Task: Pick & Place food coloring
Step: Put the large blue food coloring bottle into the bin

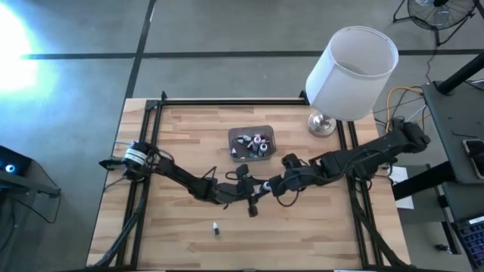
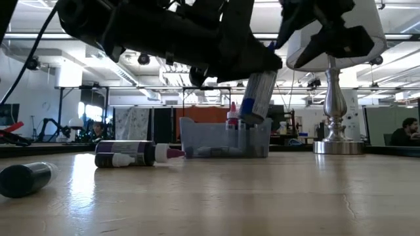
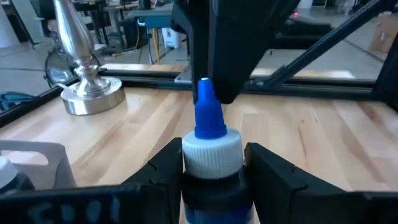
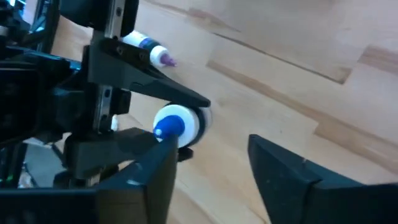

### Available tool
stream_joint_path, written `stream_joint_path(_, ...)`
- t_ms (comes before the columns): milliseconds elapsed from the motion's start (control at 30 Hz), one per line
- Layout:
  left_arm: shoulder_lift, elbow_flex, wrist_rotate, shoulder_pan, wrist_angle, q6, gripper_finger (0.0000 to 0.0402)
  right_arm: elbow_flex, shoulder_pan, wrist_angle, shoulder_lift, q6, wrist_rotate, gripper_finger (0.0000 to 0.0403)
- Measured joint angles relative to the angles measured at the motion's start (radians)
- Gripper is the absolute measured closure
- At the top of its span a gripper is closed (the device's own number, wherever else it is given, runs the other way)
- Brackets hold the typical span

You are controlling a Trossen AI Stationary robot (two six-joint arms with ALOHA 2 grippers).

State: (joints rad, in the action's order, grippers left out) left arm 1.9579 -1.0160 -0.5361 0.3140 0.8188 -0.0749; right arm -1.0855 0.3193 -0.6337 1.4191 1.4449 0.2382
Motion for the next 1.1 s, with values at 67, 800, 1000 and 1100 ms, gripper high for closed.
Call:
stream_joint_path(67, 0.002, -0.003, -0.001, -0.001, -0.002, 0.008, 0.0286, 0.0, -0.006, 0.023, 0.015, -0.003, -0.003, 0.0181)
stream_joint_path(800, 0.016, -0.001, 0.029, -0.04, -0.059, -0.008, 0.0286, -0.085, -0.01, -0.09, 0.036, 0.009, -0.012, 0.0104)
stream_joint_path(1000, 0.082, -0.003, 0.03, -0.04, -0.067, -0.027, 0.0286, -0.082, -0.01, -0.095, 0.061, -0.03, -0.007, 0.0108)
stream_joint_path(1100, 0.086, -0.005, 0.023, -0.038, -0.063, -0.027, 0.0286, -0.082, -0.01, -0.095, 0.068, -0.035, -0.007, 0.0108)
